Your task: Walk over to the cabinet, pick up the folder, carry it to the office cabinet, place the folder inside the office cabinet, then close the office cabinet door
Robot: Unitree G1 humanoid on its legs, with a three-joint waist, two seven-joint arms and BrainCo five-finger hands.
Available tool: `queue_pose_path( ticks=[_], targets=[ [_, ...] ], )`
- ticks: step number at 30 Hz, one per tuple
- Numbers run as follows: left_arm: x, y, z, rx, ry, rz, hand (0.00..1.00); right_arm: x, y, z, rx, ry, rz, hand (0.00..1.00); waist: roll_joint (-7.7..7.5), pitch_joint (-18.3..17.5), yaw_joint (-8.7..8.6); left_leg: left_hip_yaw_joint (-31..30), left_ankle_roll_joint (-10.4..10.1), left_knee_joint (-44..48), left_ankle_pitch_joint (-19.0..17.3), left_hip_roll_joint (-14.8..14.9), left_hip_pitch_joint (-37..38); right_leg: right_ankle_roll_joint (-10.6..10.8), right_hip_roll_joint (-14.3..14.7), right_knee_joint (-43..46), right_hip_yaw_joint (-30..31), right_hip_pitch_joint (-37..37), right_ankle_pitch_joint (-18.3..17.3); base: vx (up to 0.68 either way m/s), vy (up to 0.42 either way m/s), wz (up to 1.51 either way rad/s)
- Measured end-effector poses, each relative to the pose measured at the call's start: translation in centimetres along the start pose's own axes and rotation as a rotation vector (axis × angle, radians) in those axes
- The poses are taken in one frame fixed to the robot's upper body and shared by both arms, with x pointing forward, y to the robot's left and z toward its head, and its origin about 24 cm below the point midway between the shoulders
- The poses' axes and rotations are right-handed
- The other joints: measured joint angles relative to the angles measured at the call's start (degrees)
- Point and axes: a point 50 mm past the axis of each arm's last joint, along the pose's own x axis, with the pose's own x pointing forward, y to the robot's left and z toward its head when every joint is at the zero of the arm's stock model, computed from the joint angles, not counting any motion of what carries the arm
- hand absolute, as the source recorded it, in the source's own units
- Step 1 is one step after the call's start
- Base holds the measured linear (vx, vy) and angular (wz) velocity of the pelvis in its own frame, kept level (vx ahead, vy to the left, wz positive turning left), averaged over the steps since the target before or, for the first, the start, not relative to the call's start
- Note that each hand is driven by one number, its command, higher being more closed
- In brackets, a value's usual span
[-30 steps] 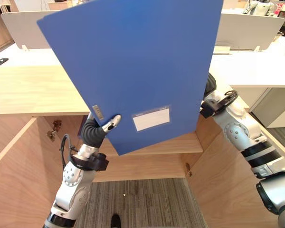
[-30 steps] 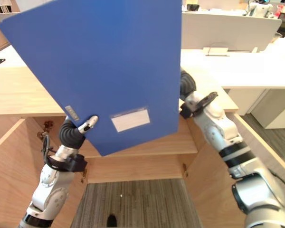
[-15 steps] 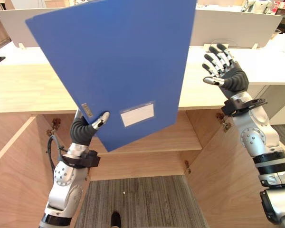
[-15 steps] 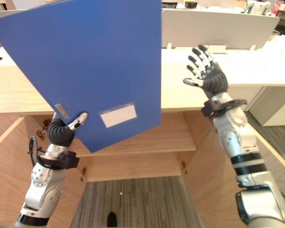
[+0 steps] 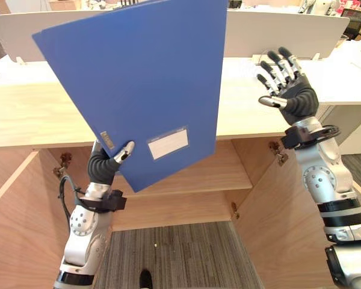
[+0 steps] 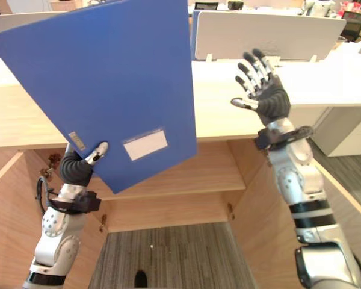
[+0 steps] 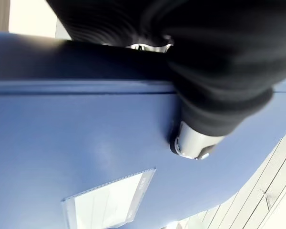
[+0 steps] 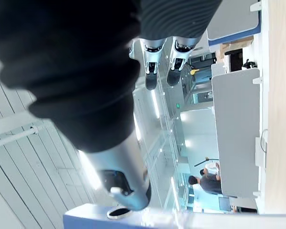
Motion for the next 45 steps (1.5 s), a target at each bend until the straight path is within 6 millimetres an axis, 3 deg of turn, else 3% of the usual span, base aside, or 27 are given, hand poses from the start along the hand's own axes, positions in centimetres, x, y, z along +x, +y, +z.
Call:
queue_pose_path(
  ticks=[6,13,25,26,31,37,42,43,45],
  targets=[
    [0.2,-0.3,0.0,-0.006,-0.003,-0.014,1.0,0.1,1.9,-2.0,0.022,0.093,0.099,0.0,0.0,0.0,0.29,0.1,0.0,0.0,0.0,0.0,0.0,0.0,0.0,-0.2,0.0,0.0,0.0,0.0,0.0,0.0],
    [0.6,-1.7,-0.4,-0.039,0.004,-0.071,1.0,1.2,3.9,-2.9,0.059,0.144,0.205,0.0,0.04,-0.4,0.74,0.0,0.0,0.0,0.0,0.0,-0.3,0.1,0.1,-0.5,0.0,0.0,0.6,0.0,0.0,0.0],
    [0.8,-1.6,-0.3,-0.085,0.012,-0.092,1.0,2.4,4.5,-3.6,0.081,0.184,0.232,0.0,0.36,-0.7,1.44,-0.3,0.0,0.0,0.3,0.0,-0.5,-0.3,0.1,-0.4,-0.2,-0.1,0.5,0.0,0.0,0.01],
    [0.8,-1.5,-0.3,-0.092,0.014,-0.091,1.0,2.7,4.7,-3.8,0.08,0.196,0.248,1.0,0.37,-0.7,1.45,-0.3,0.0,0.0,0.3,0.0,-0.5,-0.3,0.1,-0.4,-0.2,-0.1,0.5,0.0,0.0,0.0],
    [0.8,-1.0,0.0,-0.101,0.024,-0.096,1.0,3.2,6.8,-4.4,0.066,0.302,0.426,1.0,0.21,-1.2,2.06,-0.5,-0.2,0.0,0.1,0.0,-0.8,-0.3,0.2,-1.0,-0.3,-0.1,0.6,0.0,0.0,0.01],
    [0.2,-1.0,-1.2,-0.081,0.124,-0.162,1.0,0.5,5.7,-6.4,0.049,0.592,0.481,1.0,-0.15,-1.9,4.22,-1.8,-0.2,0.0,0.4,-0.1,-1.8,-0.2,0.5,-1.1,-1.7,-0.1,0.5,0.01,-0.003,0.11],
    [-0.3,-1.6,-2.3,-0.14,0.151,-0.158,1.0,-0.6,5.4,-6.1,0.024,0.615,0.483,1.0,-0.15,-1.9,5.95,-2.1,-0.2,0.1,0.4,0.0,-1.8,-0.4,0.6,-0.7,-1.8,-0.1,0.3,0.0,0.0,0.0],
    [-0.3,-1.7,-2.4,-0.144,0.151,-0.161,0.0,-0.9,5.4,-6.0,0.021,0.603,0.481,1.0,-0.15,-1.9,6.23,-2.1,-0.3,0.1,0.4,0.0,-1.9,-0.4,0.6,-0.6,-1.8,-0.2,0.3,0.0,0.006,0.04],
    [-0.4,-1.8,-2.3,-0.141,0.139,-0.166,0.0,-1.8,5.6,-5.7,0.022,0.567,0.478,1.0,-0.12,-1.9,6.76,-2.5,-0.5,0.1,0.3,0.0,-2.3,-0.6,0.5,0.8,-1.8,-1.1,-0.6,0.0,0.007,0.05]
  ],
)
